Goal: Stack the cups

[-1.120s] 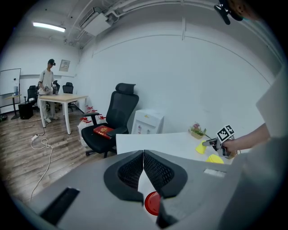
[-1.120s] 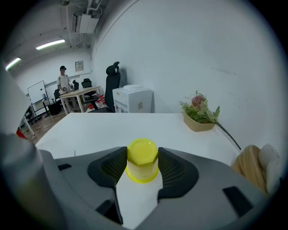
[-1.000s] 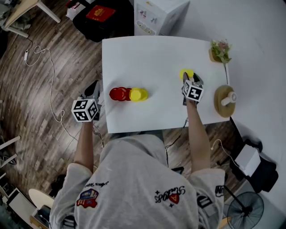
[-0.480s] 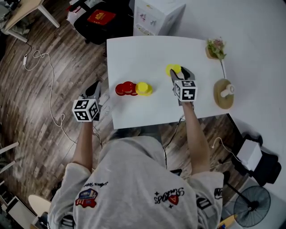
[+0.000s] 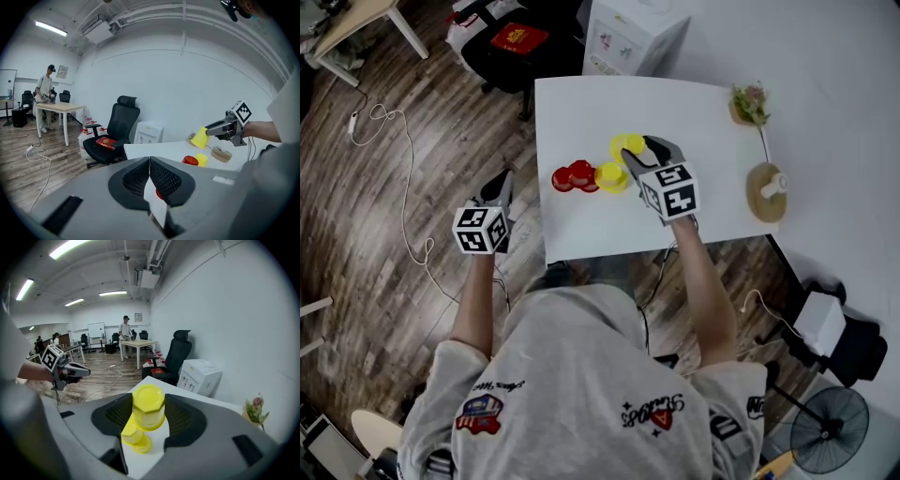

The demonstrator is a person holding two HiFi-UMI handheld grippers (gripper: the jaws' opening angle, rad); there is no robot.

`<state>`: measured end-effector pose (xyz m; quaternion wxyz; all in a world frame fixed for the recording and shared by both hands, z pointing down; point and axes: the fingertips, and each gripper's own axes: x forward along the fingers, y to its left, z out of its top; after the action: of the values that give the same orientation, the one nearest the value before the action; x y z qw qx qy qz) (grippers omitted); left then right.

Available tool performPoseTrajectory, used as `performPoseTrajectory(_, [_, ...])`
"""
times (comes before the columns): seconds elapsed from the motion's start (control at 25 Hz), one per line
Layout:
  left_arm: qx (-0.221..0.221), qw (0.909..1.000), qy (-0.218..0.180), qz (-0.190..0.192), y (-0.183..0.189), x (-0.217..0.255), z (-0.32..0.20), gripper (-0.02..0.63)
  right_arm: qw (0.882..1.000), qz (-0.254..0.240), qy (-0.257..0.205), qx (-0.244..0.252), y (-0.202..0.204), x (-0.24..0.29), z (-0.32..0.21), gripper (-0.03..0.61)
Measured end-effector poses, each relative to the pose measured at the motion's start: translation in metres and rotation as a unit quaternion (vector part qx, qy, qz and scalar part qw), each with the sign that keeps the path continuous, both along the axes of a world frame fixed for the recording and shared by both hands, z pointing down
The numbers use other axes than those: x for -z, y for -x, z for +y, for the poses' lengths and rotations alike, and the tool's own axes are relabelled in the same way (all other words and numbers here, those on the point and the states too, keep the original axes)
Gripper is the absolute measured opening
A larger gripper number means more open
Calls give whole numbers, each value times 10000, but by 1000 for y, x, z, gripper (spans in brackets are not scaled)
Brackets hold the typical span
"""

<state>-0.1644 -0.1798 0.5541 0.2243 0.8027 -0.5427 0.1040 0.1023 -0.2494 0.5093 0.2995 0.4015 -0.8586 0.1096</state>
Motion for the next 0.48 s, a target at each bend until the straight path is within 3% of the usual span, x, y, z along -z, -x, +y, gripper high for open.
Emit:
performPoseTrajectory(0.2, [88, 9999, 28, 40, 17, -3, 16, 7, 9984, 77, 193, 517, 44, 0, 27, 219])
performPoseTrajectory(0.48, [158, 9998, 24, 80, 28, -3, 24, 7, 9963, 167, 399, 744, 68, -14, 40, 219])
